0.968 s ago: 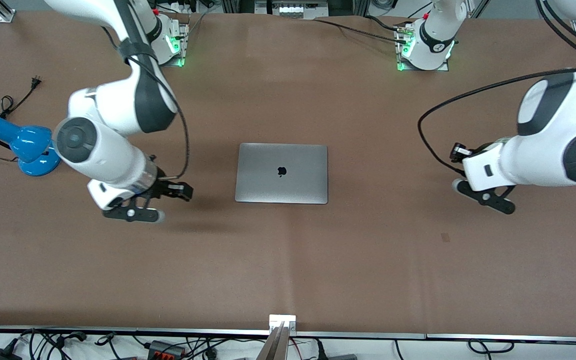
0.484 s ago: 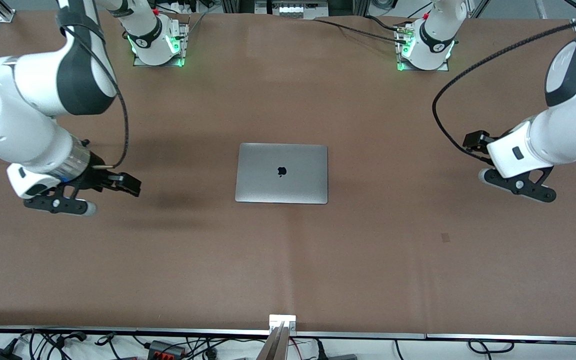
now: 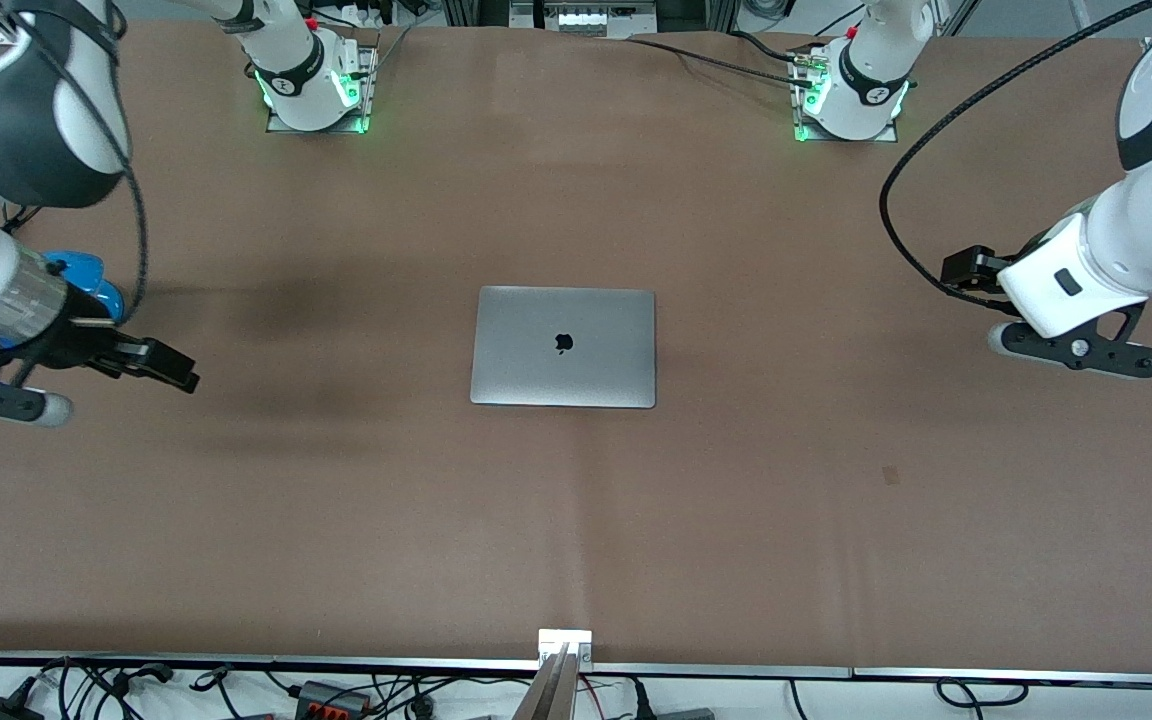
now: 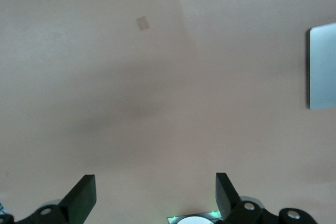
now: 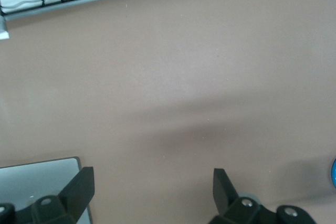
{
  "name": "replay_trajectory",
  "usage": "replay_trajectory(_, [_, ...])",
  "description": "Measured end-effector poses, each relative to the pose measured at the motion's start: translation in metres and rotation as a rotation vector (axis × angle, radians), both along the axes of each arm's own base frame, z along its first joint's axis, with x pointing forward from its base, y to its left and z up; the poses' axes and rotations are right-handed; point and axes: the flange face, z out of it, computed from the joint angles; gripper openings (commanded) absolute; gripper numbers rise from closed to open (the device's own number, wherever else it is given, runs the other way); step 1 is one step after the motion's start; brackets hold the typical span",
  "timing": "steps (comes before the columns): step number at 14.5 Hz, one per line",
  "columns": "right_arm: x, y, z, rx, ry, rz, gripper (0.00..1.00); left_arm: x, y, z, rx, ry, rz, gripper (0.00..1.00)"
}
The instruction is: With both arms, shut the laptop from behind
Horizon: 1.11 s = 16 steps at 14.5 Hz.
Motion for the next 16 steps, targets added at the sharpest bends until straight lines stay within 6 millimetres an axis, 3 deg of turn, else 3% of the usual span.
replay_trajectory(3, [0.003, -0.053, 0.012, 0.036, -0.019, 0.0, 1.0, 0.006, 0.023, -0.002, -0.005, -0.017, 0.121, 1.0])
replay_trajectory(6, [-0.002, -0.094, 0.024, 0.01, -0.045, 0.08, 1.0, 0.011, 0.066, -0.003, -0.049, -0.096, 0.244, 1.0])
replay_trajectory(8, [-0.008, -0.095, 0.034, -0.027, -0.048, 0.118, 1.0, -0.002, 0.076, 0.006, -0.051, -0.152, 0.247, 1.0])
replay_trajectory(12, [-0.023, -0.087, 0.037, -0.063, 0.021, 0.147, 1.0, -0.048, 0.059, 0.039, -0.067, -0.277, 0.194, 1.0])
replay_trajectory(16, [-0.05, -0.089, 0.023, -0.061, 0.045, 0.144, 1.0, -0.06, 0.064, 0.032, -0.067, -0.278, 0.19, 1.0])
